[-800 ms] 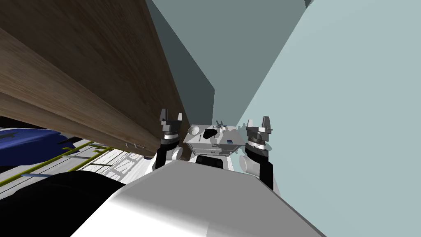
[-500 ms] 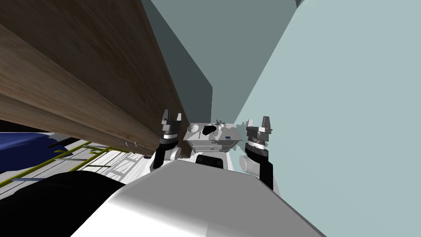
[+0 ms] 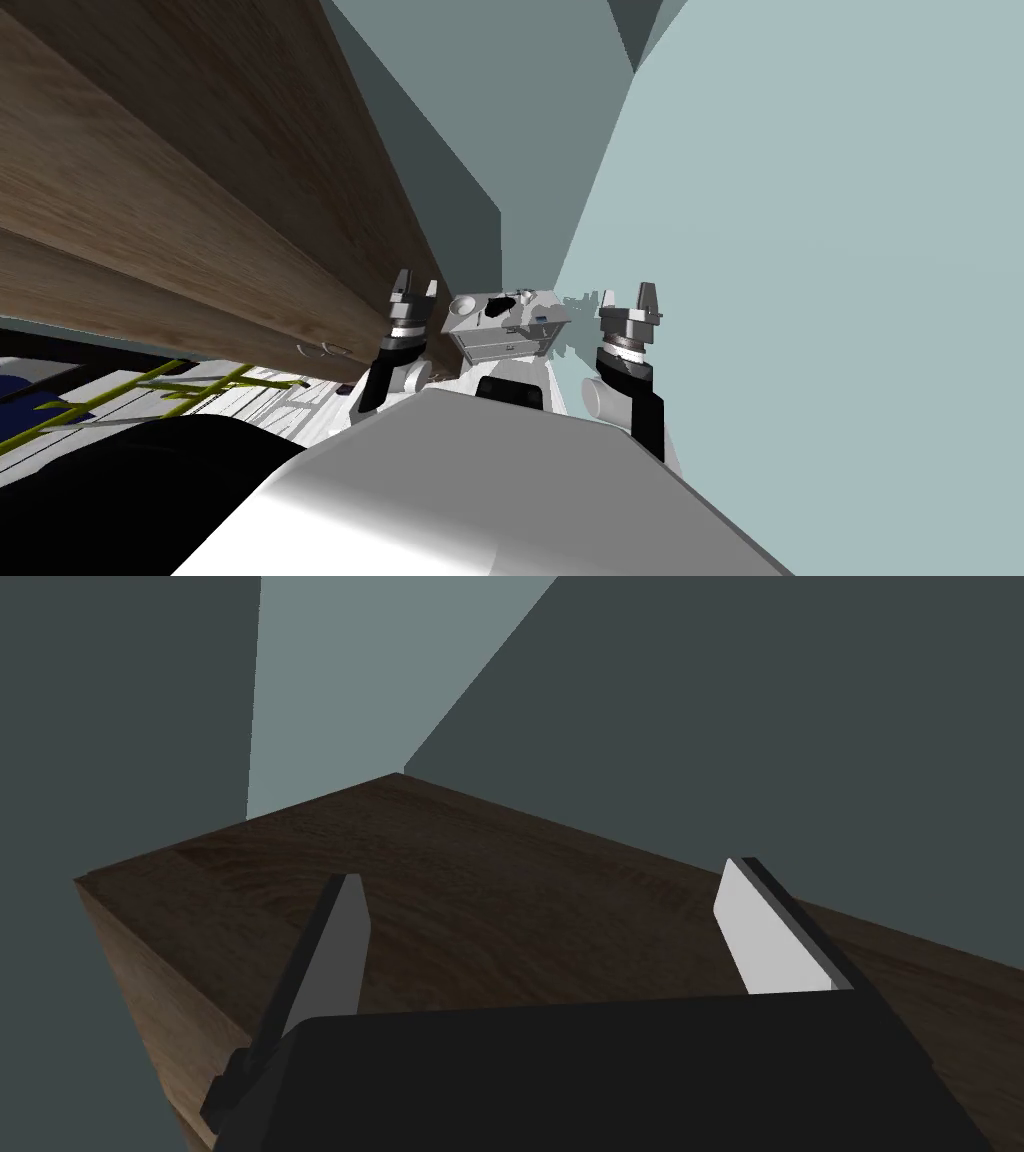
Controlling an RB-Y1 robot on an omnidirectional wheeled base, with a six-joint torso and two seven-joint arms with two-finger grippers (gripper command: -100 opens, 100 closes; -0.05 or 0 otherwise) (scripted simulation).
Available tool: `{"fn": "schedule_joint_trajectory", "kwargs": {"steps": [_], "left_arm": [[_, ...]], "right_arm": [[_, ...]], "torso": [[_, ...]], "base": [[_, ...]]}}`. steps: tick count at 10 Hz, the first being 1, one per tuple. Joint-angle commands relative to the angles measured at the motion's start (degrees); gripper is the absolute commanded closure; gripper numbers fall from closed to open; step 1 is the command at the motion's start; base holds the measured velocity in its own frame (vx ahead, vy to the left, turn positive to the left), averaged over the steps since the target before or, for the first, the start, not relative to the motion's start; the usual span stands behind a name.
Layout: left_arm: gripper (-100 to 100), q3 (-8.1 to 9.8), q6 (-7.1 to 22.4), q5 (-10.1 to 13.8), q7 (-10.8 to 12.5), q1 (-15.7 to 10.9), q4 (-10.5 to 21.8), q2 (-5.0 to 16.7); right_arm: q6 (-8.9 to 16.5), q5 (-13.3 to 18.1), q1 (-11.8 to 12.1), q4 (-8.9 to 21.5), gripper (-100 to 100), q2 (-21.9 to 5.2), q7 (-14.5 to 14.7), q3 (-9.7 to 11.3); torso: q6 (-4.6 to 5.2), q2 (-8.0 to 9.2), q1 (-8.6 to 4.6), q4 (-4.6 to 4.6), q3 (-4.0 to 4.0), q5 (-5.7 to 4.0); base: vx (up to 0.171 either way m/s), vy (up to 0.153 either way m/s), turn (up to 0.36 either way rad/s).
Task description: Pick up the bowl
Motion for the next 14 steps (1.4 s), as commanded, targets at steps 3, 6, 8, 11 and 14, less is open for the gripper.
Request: {"fn": "schedule_joint_trajectory", "kwargs": {"steps": [3, 6, 8, 11, 14], "left_arm": [[-100, 3.69, 5.7, 1.5, 2.8, 1.8, 0.6, 0.2], [-100, 5.98, 9.3, 2.6, 4.5, 3.5, 1.4, 0.5], [-100, 8.29, 13.0, 3.9, 6.3, 5.5, 2.4, 1.0], [-100, 10.53, 17.1, 5.3, 8.0, 8.0, 3.7, 1.7], [-100, 12.60, 21.3, 6.8, 9.7, 10.8, 5.3, 2.5]], "right_arm": [[0.0, 0.0, 0.0, 0.0, 0, 0.0, 0.0, 0.0], [0.0, 0.0, 0.0, 0.0, 0, 0.0, 0.0, 0.0], [0.0, 0.0, 0.0, 0.0, 0, 0.0, 0.0, 0.0], [0.0, 0.0, 0.0, 0.0, 0, 0.0, 0.0, 0.0], [0.0, 0.0, 0.0, 0.0, 0, 0.0, 0.0, 0.0]], "torso": [[0.00, -0.06, -0.08, -0.01, -0.03, -0.02], [0.00, -0.12, 0.01, -0.02, -0.06, 0.00], [0.00, -0.35, 0.10, -0.07, -0.20, 0.02], [-0.05, -0.44, 0.21, -0.09, -0.25, 0.05], [-0.05, -0.58, 0.25, -0.12, -0.33, 0.05]], "base": [[-0.167, -0.051, -0.325], [-0.129, -0.033, -0.267], [-0.070, -0.030, -0.338], [-0.055, -0.017, -0.240], [-0.021, -0.007, -0.283]]}}
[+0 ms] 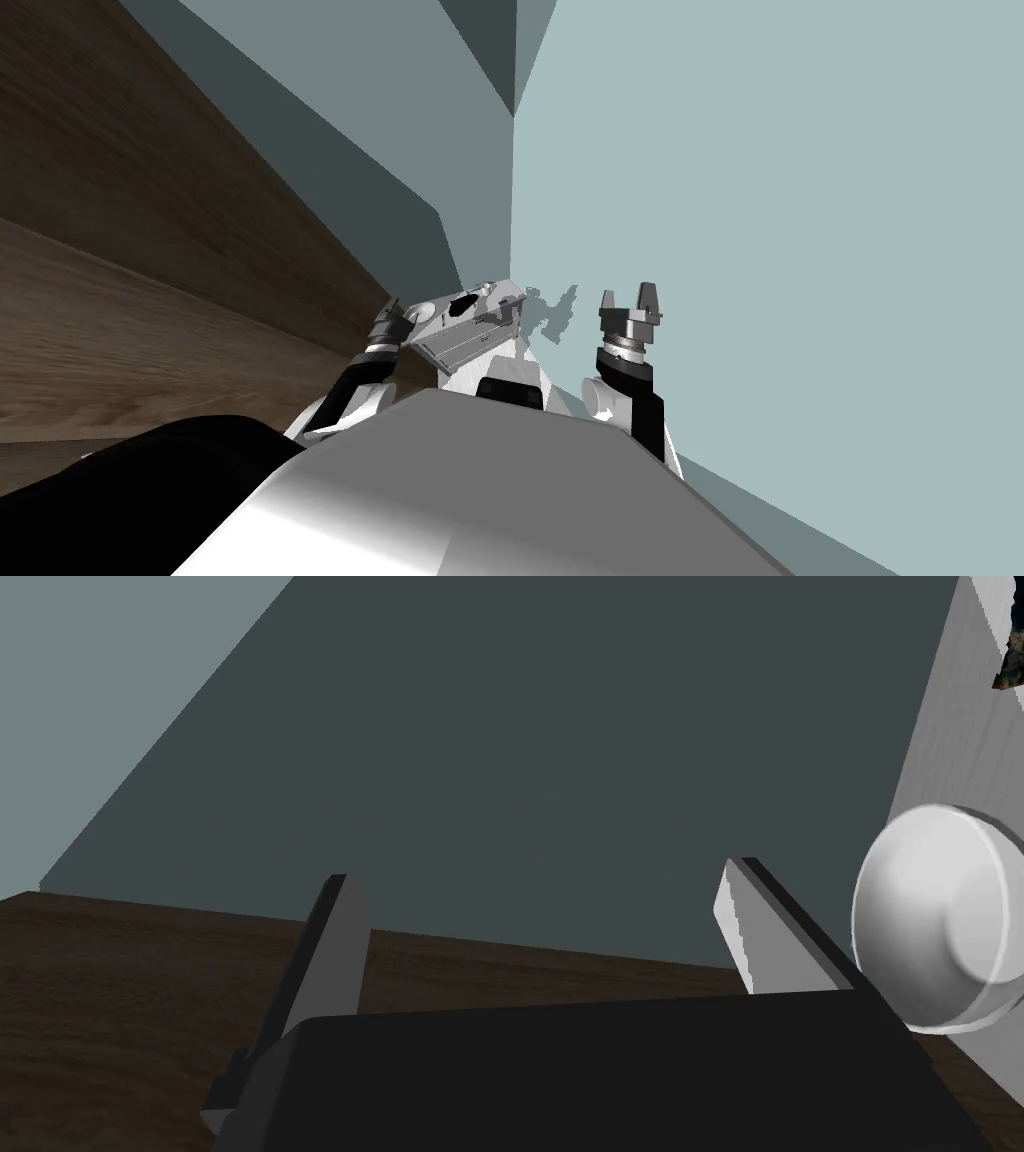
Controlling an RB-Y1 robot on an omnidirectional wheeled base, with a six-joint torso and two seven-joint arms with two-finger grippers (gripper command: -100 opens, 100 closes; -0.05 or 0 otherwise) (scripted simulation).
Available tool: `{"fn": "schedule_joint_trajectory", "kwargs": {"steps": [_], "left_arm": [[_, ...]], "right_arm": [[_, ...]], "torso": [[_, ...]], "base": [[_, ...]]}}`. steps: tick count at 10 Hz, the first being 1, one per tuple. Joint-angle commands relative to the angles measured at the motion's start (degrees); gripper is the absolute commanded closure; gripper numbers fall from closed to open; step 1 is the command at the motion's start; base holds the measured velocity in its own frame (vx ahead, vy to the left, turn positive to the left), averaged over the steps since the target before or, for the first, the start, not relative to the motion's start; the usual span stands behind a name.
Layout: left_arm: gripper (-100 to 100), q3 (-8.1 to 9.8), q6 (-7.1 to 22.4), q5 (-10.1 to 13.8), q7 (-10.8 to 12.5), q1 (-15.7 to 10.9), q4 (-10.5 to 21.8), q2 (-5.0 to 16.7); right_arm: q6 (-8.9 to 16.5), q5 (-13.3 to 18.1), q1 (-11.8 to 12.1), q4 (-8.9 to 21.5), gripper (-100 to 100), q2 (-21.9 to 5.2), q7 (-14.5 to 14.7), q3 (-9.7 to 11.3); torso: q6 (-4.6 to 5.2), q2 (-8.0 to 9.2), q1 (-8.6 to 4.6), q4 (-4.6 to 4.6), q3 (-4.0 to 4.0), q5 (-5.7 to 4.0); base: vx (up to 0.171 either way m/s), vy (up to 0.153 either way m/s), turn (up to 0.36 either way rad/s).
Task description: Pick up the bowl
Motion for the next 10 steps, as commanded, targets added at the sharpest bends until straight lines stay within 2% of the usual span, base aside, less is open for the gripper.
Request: {"fn": "schedule_joint_trajectory", "kwargs": {"steps": [1, 2, 3, 4, 5, 6, 8, 9, 10], "left_arm": [[-100, 1.51, 2.9, 1.1, 1.3, 2.0, 1.3, 0.7], [-100, 1.51, 3.6, 1.1, 1.3, 2.0, 1.3, 0.7], [-100, 2.42, 5.3, 1.9, 2.1, 3.6, 2.3, 1.2], [-100, 2.42, 5.8, 1.9, 2.1, 3.6, 2.3, 1.2], [-100, 3.27, 7.6, 2.7, 2.8, 5.2, 3.3, 1.7], [-100, 3.27, 7.9, 2.7, 2.8, 5.2, 3.3, 1.7], [-100, 4.77, 11.4, 4.3, 4.3, 8.6, 5.4, 3.0], [-100, 4.77, 12.3, 4.3, 4.3, 8.6, 5.4, 3.0], [-100, 5.41, 14.3, 5.1, 4.9, 10.4, 6.6, 3.7]], "right_arm": [[0.0, 0.0, 0.0, 0.0, 0, 0.0, 0.0, 0.0], [0.0, 0.0, 0.0, 0.0, 0, 0.0, 0.0, 0.0], [0.0, 0.0, 0.0, 0.0, 0, 0.0, 0.0, 0.0], [0.0, 0.0, 0.0, 0.0, 0, 0.0, 0.0, 0.0], [0.0, 0.0, 0.0, 0.0, 0, 0.0, 0.0, 0.0], [0.0, 0.0, 0.0, 0.0, 0, 0.0, 0.0, 0.0], [0.0, 0.0, 0.0, 0.0, 0, 0.0, 0.0, 0.0], [0.0, 0.0, 0.0, 0.0, 0, 0.0, 0.0, 0.0], [0.0, 0.0, 0.0, 0.0, 0, 0.0, 0.0, 0.0]], "torso": [[0.00, 0.00, 0.00, 0.00, 0.00, 0.00], [0.02, -0.02, 0.05, 0.00, -0.01, 0.01], [-0.04, -0.05, 0.06, -0.01, -0.03, 0.01], [-0.01, -0.08, 0.07, -0.02, -0.04, 0.02], [-0.03, -0.10, 0.08, -0.02, -0.05, 0.02], [0.01, -0.10, 0.08, -0.02, -0.06, 0.02], [0.00, -0.15, 0.15, -0.03, -0.08, 0.03], [-0.01, -0.18, 0.21, -0.04, -0.10, 0.04], [-0.05, -0.19, 0.22, -0.04, -0.11, 0.05]], "base": [[-0.009, 0.005, -0.414], [-0.005, 0.015, -0.160], [0.005, 0.013, -0.222], [0.007, 0.015, -0.167], [0.009, 0.016, -0.345], [0.010, 0.027, -0.119], [0.027, 0.039, -0.300], [0.028, 0.052, -0.156], [0.035, 0.044, -0.293]]}}
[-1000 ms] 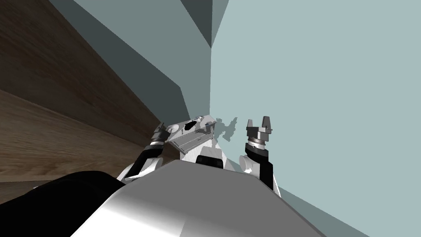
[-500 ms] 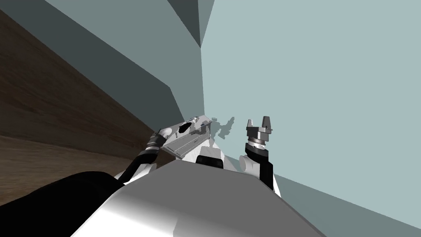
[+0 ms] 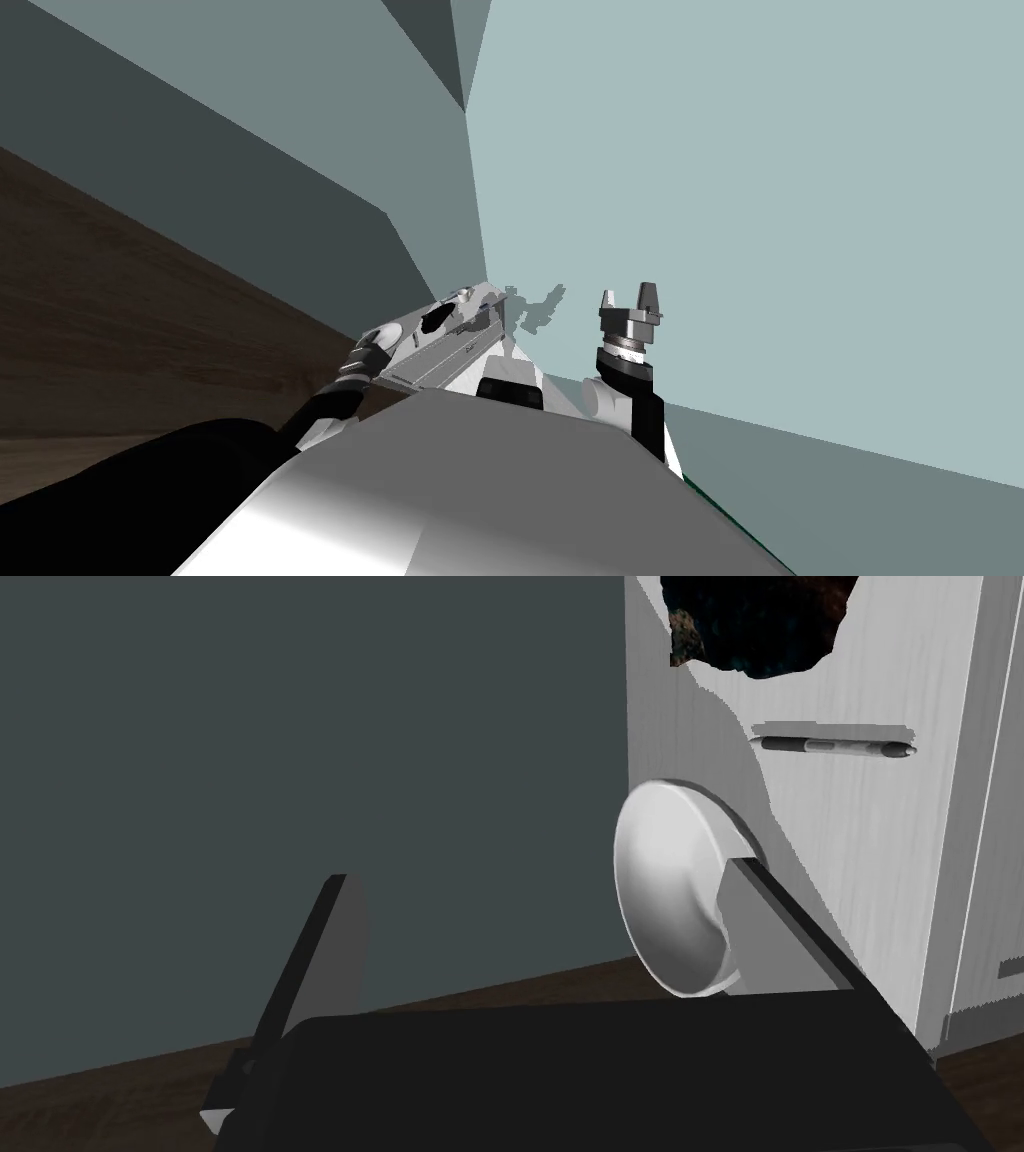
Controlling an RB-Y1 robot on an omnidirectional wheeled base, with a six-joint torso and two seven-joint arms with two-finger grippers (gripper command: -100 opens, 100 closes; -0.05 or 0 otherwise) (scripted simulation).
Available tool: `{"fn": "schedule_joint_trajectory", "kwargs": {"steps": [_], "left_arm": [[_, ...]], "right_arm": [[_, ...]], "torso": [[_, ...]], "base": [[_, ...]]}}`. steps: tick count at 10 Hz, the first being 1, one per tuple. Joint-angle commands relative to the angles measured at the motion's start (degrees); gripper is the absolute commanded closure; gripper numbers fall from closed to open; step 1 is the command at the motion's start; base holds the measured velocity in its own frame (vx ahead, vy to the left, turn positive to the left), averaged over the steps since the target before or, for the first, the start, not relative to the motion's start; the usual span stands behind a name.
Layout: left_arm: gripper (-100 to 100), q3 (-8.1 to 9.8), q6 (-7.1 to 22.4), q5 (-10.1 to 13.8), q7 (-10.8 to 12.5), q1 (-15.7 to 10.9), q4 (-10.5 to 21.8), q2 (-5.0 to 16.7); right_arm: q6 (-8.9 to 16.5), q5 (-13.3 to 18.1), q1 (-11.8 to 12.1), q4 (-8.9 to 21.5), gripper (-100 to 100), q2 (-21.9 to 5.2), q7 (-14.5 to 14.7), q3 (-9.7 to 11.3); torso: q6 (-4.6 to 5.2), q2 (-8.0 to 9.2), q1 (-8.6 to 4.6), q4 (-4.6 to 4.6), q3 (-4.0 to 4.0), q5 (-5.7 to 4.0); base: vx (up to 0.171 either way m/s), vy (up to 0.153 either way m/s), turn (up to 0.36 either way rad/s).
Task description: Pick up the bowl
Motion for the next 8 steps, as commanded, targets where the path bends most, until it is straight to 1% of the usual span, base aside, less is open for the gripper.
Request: {"fn": "schedule_joint_trajectory", "kwargs": {"steps": [1, 3, 4, 5, 6, 7, 8], "left_arm": [[-100, 0.58, 1.7, 0.5, 0.4, 0.1, 1.1, 0.8], [-100, 1.62, 5.4, 2.1, 1.6, 3.6, 3.5, 2.4], [-100, 1.62, 5.8, 2.1, 1.6, 3.7, 3.5, 2.4], [-100, 1.99, 7.2, 2.8, 2.1, 5.4, 4.7, 3.3], [-100, 1.99, 7.8, 2.8, 2.1, 5.4, 4.7, 3.3], [-100, 2.27, 9.7, 3.6, 2.6, 7.2, 5.9, 4.2], [-100, 2.44, 11.4, 4.3, 3.0, 8.5, 7.2, 5.0]], "right_arm": [[0.0, 0.0, 0.0, 0.0, 0, 0.0, 0.0, 0.0], [0.0, 0.0, 0.0, 0.0, 0, 0.0, 0.0, 0.0], [0.0, 0.0, 0.0, 0.0, 0, 0.0, 0.0, 0.0], [0.0, 0.0, 0.0, 0.0, 0, 0.0, 0.0, 0.0], [0.0, 0.0, 0.0, 0.0, 0, 0.0, 0.0, 0.0], [0.0, 0.0, 0.0, 0.0, 0, 0.0, 0.0, 0.0], [0.0, 0.0, 0.0, 0.0, 0, 0.0, 0.0, 0.0]], "torso": [[0.00, 0.00, 0.00, 0.00, 0.00, 0.00], [-0.01, -0.04, 0.04, -0.01, -0.02, 0.01], [-0.01, -0.07, 0.16, -0.02, -0.04, 0.03], [-0.06, -0.06, 0.12, -0.01, -0.04, 0.03], [-0.02, -0.07, 0.12, -0.02, -0.04, 0.02], [-0.04, -0.05, 0.05, -0.01, -0.03, 0.02], [-0.02, -0.07, 0.06, -0.01, -0.04, 0.01]], "base": [[0.029, 0.046, -0.126], [0.048, 0.073, -0.315], [0.040, 0.082, -0.110], [0.044, 0.077, -0.192], [0.031, 0.061, -0.139], [0.039, 0.061, -0.230], [0.061, 0.117, -0.355]]}}
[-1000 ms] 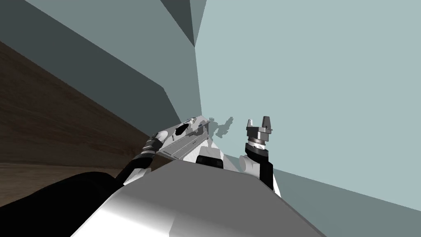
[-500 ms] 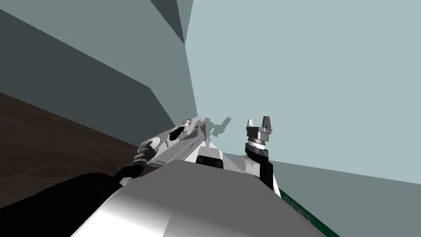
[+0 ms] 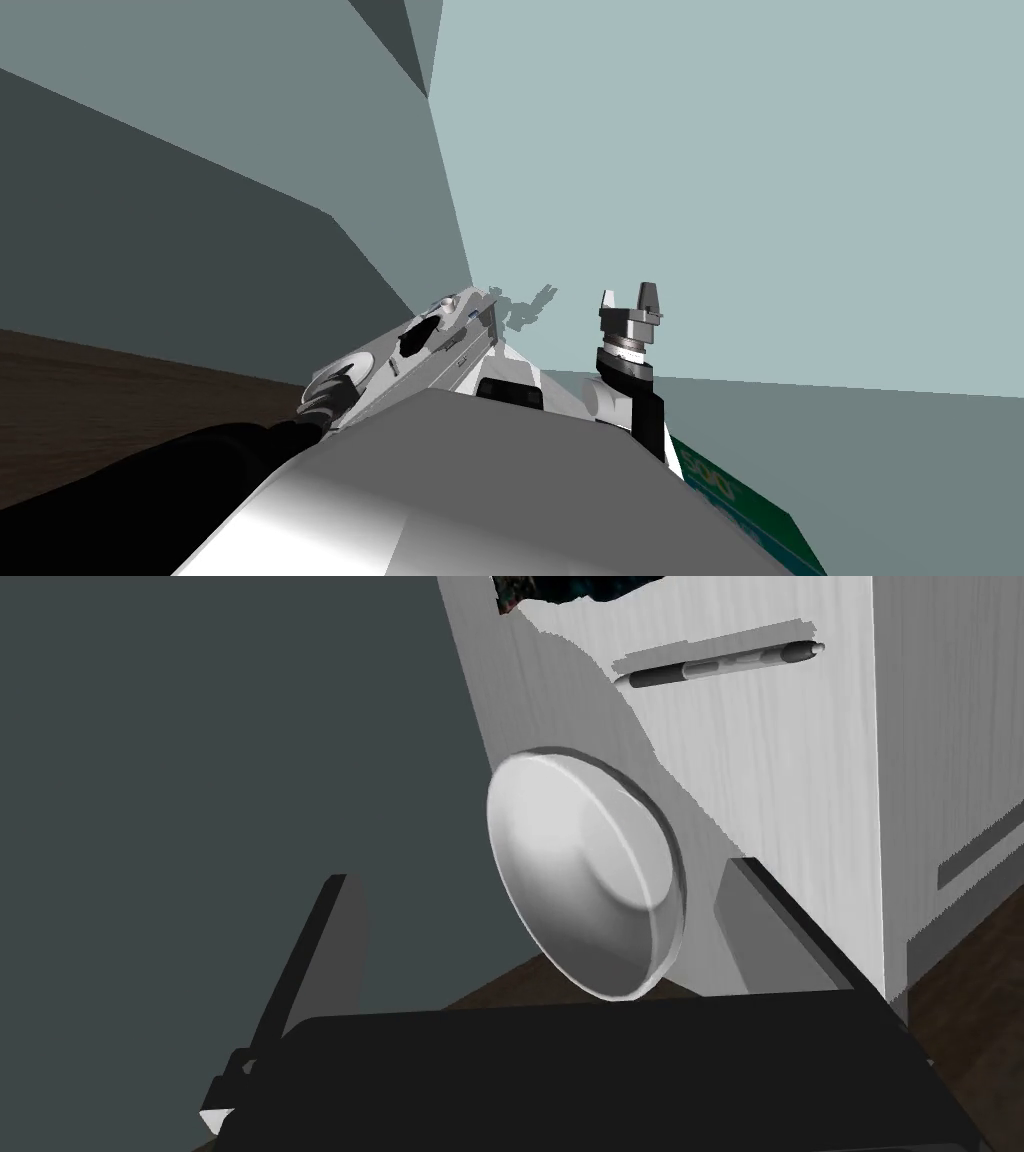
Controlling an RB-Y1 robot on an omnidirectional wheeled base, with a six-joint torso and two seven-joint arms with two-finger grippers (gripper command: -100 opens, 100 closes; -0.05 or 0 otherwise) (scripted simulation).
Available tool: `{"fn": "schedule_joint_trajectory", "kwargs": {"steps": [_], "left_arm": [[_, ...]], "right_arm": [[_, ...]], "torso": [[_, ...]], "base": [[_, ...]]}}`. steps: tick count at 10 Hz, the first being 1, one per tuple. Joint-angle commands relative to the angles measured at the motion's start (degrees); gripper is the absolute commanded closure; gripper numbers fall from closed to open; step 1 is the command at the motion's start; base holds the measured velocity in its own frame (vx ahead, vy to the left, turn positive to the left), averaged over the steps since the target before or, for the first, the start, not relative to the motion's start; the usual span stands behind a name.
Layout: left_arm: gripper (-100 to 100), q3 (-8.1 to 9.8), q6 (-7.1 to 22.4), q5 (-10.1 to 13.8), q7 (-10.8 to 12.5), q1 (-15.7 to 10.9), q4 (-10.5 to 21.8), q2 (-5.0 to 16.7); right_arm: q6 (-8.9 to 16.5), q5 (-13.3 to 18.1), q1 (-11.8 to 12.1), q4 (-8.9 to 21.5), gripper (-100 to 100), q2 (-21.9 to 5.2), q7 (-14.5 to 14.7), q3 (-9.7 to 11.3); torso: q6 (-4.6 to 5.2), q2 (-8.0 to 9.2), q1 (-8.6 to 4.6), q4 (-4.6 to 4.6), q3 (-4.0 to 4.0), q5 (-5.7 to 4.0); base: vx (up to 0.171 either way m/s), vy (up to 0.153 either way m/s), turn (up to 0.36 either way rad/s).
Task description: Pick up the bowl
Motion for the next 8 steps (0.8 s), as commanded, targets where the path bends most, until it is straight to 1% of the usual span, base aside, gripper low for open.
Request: {"fn": "schedule_joint_trajectory", "kwargs": {"steps": [1, 2, 3, 4, 6, 7, 8], "left_arm": [[-100, -0.41, 0.3, 0.2, 0.1, 1.3, 1.7, 0.2], [-100, -0.34, 2.1, 0.9, 0.4, 2.9, 2.9, 1.0], [-100, -0.37, 3.7, 1.6, 0.8, 4.5, 4.1, 1.8], [-100, -0.37, 3.8, 1.6, 0.8, 4.5, 4.1, 1.8], [-100, -0.72, 6.8, 2.8, 1.3, 7.3, 6.4, 3.1], [-100, -0.72, 6.8, 2.8, 1.3, 7.3, 6.4, 3.1], [-100, -1.05, 8.2, 3.4, 1.5, 8.5, 7.5, 3.6]], "right_arm": [[0.0, 0.0, 0.0, 0.0, 0, 0.0, 0.0, 0.0], [0.0, 0.0, 0.0, 0.0, 0, 0.0, 0.0, 0.0], [0.0, 0.0, 0.0, 0.0, 0, 0.0, 0.0, 0.0], [0.0, 0.0, 0.0, 0.0, 0, 0.0, 0.0, 0.0], [0.0, 0.0, 0.0, 0.0, 0, 0.0, 0.0, 0.0], [0.0, 0.0, 0.0, 0.0, 0, 0.0, 0.0, 0.0], [0.0, 0.0, 0.0, 0.0, 0, 0.0, 0.0, 0.0]], "torso": [[0.00, 0.00, 0.00, 0.00, 0.00, 0.00], [-0.07, 0.01, -0.03, 0.00, 0.01, 0.02], [-0.03, 0.02, -0.08, 0.01, 0.01, 0.00], [-0.02, -0.02, 0.00, 0.00, -0.01, 0.01], [-0.02, -0.02, -0.06, 0.00, -0.02, 0.00], [-0.03, -0.04, 0.02, -0.01, -0.02, 0.02], [-0.06, 0.02, -0.05, 0.00, 0.01, 0.02]], "base": [[0.046, 0.109, -0.087], [0.042, 0.085, -0.133], [0.061, 0.114, -0.298], [0.043, 0.106, -0.096], [0.048, 0.108, -0.184], [0.027, 0.103, -0.099], [0.025, 0.085, -0.161]]}}
